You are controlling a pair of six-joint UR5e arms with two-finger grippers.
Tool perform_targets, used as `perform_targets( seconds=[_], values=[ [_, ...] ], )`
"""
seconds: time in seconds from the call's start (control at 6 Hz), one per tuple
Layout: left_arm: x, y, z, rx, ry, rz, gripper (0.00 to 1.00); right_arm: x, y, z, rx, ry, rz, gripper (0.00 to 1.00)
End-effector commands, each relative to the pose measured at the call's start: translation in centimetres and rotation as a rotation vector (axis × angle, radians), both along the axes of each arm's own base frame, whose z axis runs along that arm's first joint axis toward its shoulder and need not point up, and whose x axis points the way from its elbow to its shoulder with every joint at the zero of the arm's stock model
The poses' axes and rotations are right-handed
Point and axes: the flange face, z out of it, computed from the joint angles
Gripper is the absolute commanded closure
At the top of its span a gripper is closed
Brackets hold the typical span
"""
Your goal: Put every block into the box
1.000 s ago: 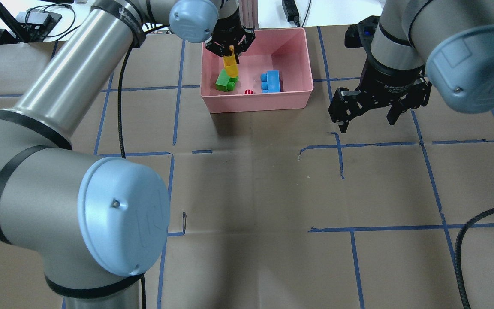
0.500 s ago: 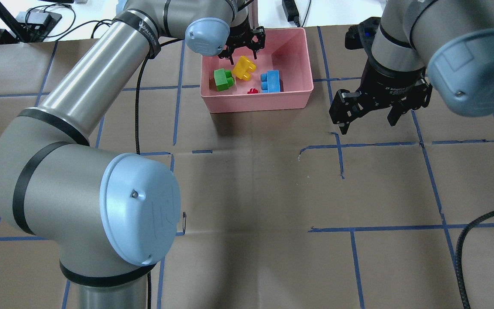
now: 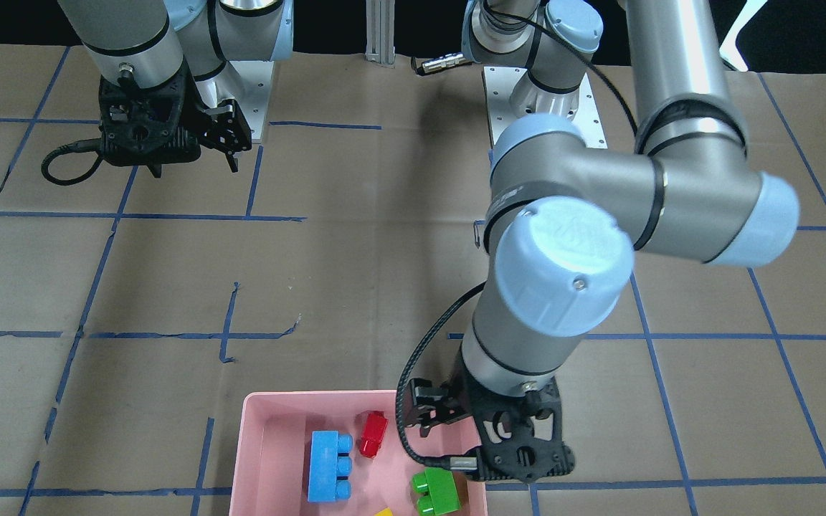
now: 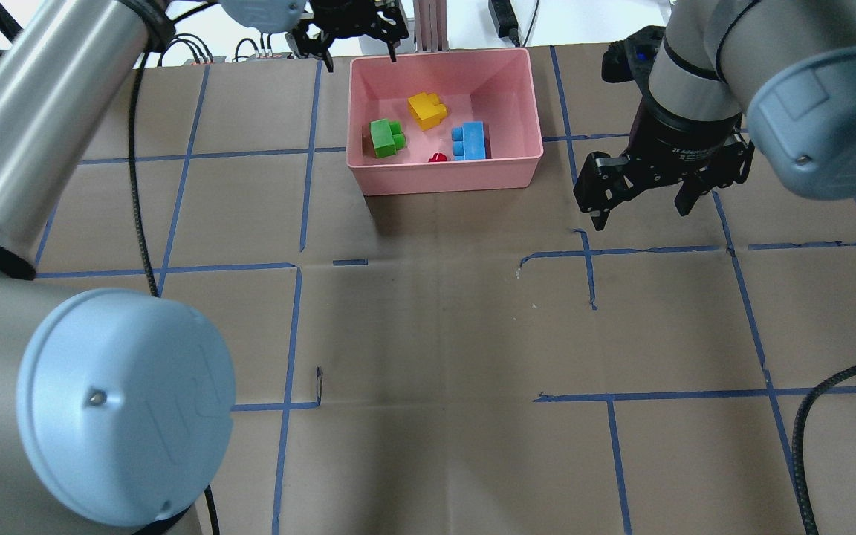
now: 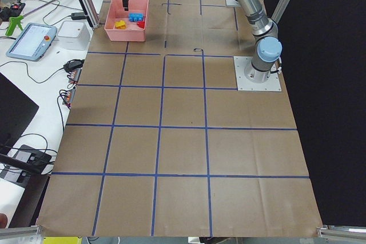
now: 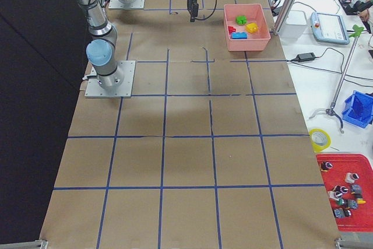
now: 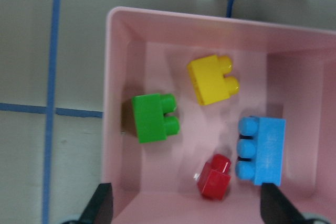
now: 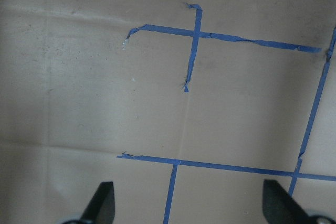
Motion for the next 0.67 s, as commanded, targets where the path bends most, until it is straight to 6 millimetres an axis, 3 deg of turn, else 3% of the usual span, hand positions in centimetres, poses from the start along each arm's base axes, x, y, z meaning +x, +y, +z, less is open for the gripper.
perform_targets(
  seconds=[0.0, 0.17, 0.5],
  values=[
    [9.0, 5.1, 6.1, 0.050, -0.024, -0.109, 0.01, 0.0, 0.0, 0.2, -0.003, 0.000, 0.000, 0.00],
    [11.6, 9.0, 7.9, 0.059, -0.048, -0.120, 0.01, 0.0, -0.1, 0.3, -0.007, -0.001, 0.000, 0.00],
    [11.7, 16.6, 8.6, 0.069, -0.049, -0.127, 0.01, -0.1, -0.2, 0.3, -0.007, -0.001, -0.002, 0.00]
  ],
)
